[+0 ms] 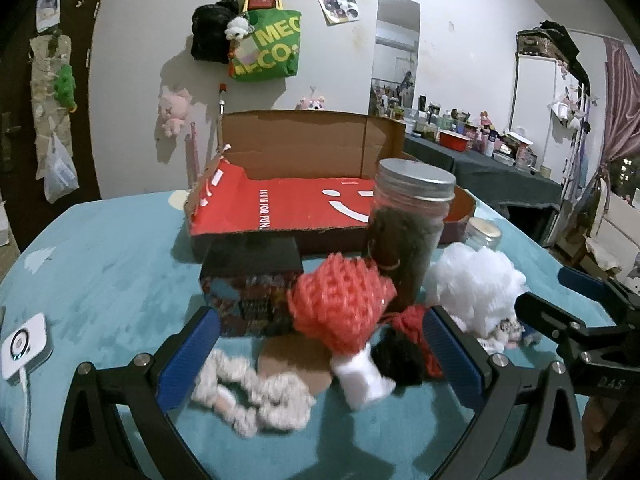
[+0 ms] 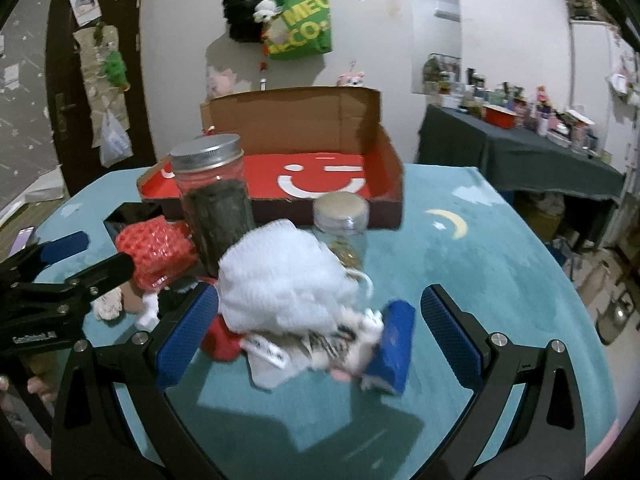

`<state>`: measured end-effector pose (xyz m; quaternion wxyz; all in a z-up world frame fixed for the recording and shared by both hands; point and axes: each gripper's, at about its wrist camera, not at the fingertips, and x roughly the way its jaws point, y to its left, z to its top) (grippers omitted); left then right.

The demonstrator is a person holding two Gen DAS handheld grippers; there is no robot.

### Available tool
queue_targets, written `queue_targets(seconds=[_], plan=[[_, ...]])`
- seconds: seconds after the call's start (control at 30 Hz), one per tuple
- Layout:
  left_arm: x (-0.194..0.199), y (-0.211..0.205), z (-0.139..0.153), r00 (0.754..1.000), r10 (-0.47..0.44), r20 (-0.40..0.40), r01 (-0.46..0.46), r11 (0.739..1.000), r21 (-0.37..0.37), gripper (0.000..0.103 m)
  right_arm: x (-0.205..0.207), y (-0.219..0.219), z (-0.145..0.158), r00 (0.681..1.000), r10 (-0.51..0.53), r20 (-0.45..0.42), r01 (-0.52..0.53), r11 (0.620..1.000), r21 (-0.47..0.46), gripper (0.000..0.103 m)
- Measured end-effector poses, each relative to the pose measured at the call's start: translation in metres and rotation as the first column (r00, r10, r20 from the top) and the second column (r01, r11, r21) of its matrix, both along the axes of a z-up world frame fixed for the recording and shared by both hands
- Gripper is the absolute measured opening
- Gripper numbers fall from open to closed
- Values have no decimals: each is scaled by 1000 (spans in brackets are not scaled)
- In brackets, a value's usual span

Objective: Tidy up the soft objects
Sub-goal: 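Grasp the white mesh loofah with the right tool while the left tool grasps the red mesh loofah, then carry both loofahs up and over into the red cardboard box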

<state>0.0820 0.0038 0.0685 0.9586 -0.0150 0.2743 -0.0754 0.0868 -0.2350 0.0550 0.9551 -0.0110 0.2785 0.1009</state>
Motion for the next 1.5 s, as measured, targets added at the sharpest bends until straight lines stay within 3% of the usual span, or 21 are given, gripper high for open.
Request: queue_targets(seconds=[0.33, 0.53, 0.57, 0.63, 0.7, 0.73, 0.9, 1.03, 1.5], plan=[[23, -9, -2, 999, -19, -45, 21, 999, 43, 102, 42, 6, -6, 990, 102, -97, -103, 995, 0, 103], [31, -12, -6, 996, -36, -79, 40, 998, 53, 90, 51, 13, -13, 976, 164, -141, -164, 986, 16, 103], [32, -12, -6, 996, -42, -84, 47, 998, 51, 85, 51, 14, -15, 973, 175, -148, -174, 985, 21, 102], [36, -11, -9, 993, -58, -103, 63, 997, 46, 75, 51, 16, -18, 968, 195, -158, -192, 981, 33, 92], [37, -12, -11, 989, -77, -123, 82, 996, 39, 61, 48, 17, -20, 966, 200, -162, -197, 980, 35, 68], [37, -12, -12, 987, -90, -137, 95, 995, 29, 60, 47, 17, -20, 965, 206, -162, -202, 979, 42, 59], [33, -10, -10, 987, -95, -129, 98, 995, 12, 50, 38, 12, -16, 970, 202, -137, -192, 978, 81, 40], [27, -8, -6, 986, -113, -120, 113, 994, -7, 48, 29, 13, -11, 975, 196, -106, -189, 979, 77, 35], [8, 0, 26, 991, -125, -48, 126, 992, 12, 47, 7, 1, 27, 983, 184, -4, -183, 978, 101, 34]])
